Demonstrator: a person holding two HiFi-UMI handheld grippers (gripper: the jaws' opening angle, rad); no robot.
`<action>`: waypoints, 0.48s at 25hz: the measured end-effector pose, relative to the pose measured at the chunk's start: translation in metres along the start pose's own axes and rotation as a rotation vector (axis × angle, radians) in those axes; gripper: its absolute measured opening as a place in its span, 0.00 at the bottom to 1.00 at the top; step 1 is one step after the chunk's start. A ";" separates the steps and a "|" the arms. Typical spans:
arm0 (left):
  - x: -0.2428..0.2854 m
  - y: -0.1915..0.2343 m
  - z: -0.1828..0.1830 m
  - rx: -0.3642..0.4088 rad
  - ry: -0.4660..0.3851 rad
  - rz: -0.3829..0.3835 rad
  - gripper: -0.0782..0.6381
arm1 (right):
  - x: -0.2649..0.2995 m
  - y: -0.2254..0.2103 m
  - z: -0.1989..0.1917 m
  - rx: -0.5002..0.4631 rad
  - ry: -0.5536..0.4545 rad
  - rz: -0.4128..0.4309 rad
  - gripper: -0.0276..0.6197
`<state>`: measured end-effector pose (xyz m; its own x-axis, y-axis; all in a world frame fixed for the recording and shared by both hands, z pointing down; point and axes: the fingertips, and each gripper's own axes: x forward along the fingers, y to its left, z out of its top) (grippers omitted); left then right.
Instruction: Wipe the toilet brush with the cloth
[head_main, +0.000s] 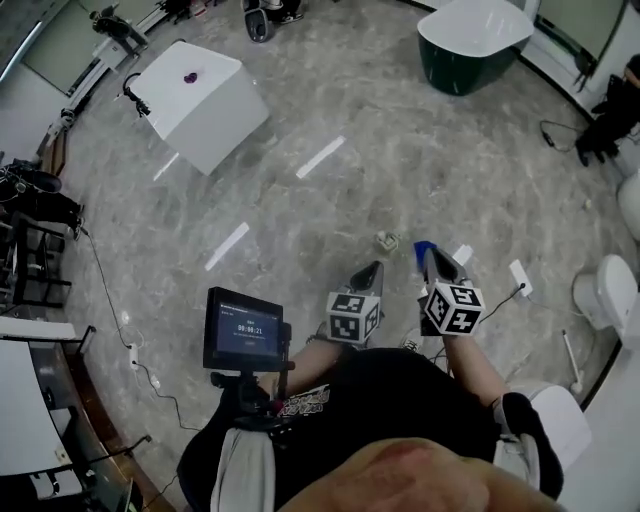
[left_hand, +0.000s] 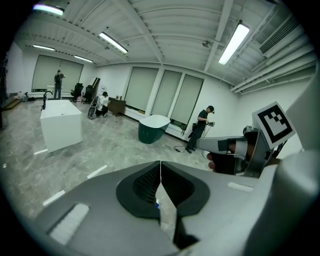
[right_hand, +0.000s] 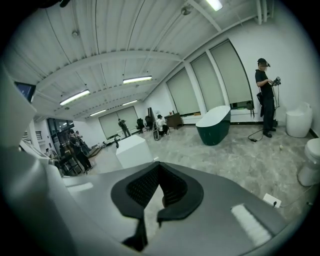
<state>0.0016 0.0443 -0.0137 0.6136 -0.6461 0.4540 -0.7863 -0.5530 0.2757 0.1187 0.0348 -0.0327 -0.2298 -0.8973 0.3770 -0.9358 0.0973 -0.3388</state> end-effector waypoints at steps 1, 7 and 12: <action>-0.010 -0.003 0.007 0.007 -0.012 -0.008 0.12 | -0.011 0.007 0.009 0.009 -0.017 0.005 0.04; -0.035 -0.010 0.079 0.027 -0.142 -0.028 0.12 | -0.043 0.030 0.055 0.029 -0.072 0.034 0.04; -0.029 -0.021 0.096 0.050 -0.154 -0.025 0.12 | -0.042 0.039 0.073 0.011 -0.074 0.085 0.04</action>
<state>0.0076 0.0243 -0.1134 0.6397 -0.7026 0.3116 -0.7685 -0.5926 0.2413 0.1117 0.0447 -0.1243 -0.2872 -0.9153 0.2822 -0.9107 0.1697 -0.3766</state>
